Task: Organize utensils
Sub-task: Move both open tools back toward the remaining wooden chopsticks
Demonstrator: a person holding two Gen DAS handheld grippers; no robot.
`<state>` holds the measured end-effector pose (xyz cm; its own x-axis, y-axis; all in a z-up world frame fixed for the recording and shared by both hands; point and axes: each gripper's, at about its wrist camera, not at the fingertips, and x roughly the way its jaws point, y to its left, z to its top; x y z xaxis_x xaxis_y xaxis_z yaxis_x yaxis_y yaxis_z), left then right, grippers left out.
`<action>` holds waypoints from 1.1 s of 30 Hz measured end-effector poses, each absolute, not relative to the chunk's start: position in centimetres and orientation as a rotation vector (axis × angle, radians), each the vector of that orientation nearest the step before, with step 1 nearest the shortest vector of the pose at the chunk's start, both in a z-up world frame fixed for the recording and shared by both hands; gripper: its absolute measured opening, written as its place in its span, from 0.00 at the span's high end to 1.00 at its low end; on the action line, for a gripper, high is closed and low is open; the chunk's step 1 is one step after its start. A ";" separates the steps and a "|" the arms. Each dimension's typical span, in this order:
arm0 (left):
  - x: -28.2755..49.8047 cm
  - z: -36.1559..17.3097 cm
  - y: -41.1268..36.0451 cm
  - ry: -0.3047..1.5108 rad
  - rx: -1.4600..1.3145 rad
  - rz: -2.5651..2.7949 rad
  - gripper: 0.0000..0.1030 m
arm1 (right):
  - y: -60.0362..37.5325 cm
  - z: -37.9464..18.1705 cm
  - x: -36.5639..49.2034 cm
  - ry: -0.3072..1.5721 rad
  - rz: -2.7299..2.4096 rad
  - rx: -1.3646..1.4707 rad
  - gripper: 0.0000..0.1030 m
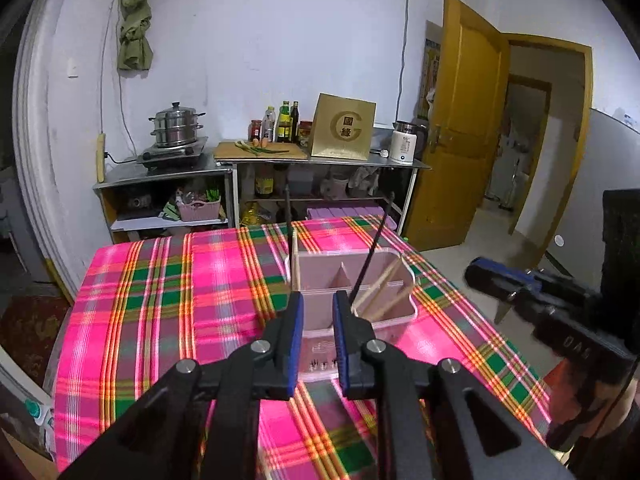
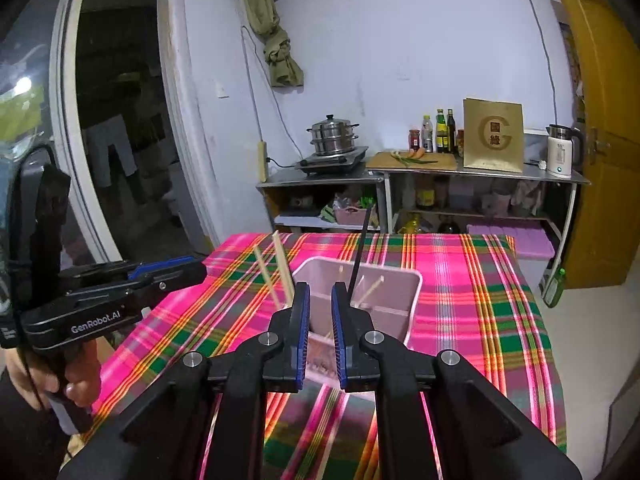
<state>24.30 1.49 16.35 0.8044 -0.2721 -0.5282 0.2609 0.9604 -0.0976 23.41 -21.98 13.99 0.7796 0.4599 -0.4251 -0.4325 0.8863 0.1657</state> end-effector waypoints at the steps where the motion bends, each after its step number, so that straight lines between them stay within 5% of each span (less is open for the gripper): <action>1: 23.6 16.0 1.6 0.568 -0.020 -0.282 0.85 | -22.2 13.8 22.7 0.472 0.483 0.064 0.89; 33: 12.7 4.0 5.3 0.698 -0.071 -0.171 0.81 | -23.6 4.4 13.7 0.595 0.486 0.037 0.82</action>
<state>12.69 5.27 4.04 0.7529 -0.1804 -0.6330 0.1329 0.9836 -0.1223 13.75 -23.65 4.45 0.7193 0.4499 -0.5293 -0.4290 0.8870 0.1708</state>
